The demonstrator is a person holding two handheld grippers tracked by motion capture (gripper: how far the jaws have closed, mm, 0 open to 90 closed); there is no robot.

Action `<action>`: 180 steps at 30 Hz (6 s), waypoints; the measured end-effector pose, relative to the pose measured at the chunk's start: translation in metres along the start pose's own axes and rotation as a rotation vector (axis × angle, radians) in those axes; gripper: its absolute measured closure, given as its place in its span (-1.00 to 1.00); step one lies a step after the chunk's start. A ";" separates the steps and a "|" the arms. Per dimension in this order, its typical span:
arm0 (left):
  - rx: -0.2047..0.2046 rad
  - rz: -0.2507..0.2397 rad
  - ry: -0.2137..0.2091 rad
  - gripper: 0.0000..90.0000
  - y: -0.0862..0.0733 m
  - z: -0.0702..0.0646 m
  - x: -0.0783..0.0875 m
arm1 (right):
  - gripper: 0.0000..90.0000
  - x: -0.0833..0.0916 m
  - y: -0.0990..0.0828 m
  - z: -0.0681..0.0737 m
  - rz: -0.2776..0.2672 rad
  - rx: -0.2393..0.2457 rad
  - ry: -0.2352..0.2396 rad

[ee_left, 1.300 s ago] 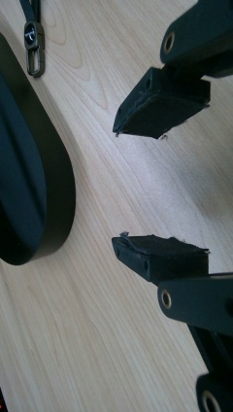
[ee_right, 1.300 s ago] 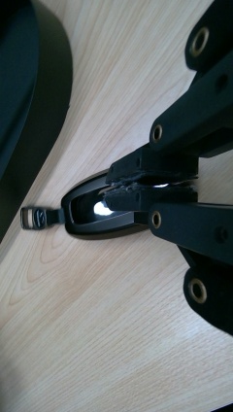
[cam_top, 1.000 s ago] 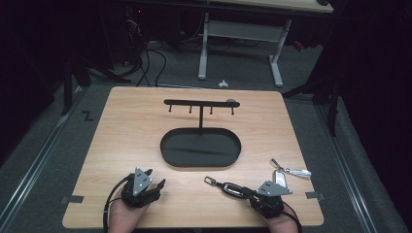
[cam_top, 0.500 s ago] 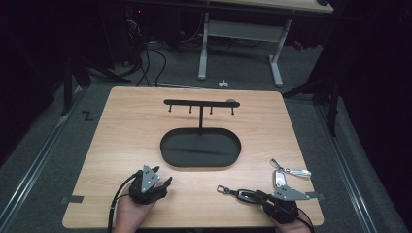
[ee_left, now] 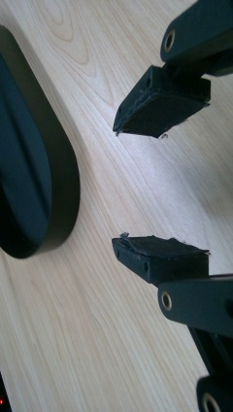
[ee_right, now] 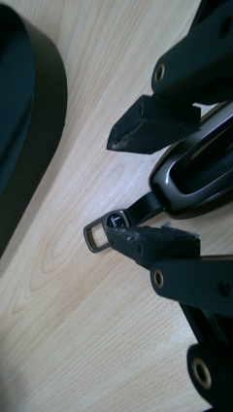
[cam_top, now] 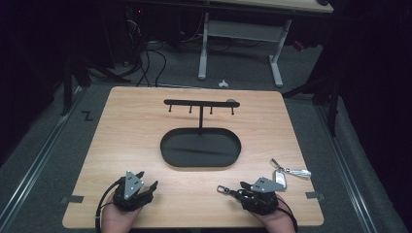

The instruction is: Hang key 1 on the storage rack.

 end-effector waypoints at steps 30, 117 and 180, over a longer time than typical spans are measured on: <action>0.016 0.004 0.020 -0.14 -0.003 0.004 0.010 | 0.38 0.006 0.006 -0.042 -0.017 -0.089 -0.124; -0.007 -0.011 -0.210 -0.37 -0.005 -0.027 0.017 | -0.25 -0.030 0.029 -0.023 0.799 0.090 0.009; -0.007 -0.019 -0.218 -0.34 -0.002 -0.029 0.020 | 0.78 -0.012 0.057 -0.024 0.814 0.011 0.023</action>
Point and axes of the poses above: each handheld gripper's, and its own axes: x roughly backward along the jaws, y roughly out of its top, z roughly to its left, the point moved 8 cm from there along -x, roughly forward along the jaws, and after that the axes turned 9 degrees about -z, right-handed, at the moved point
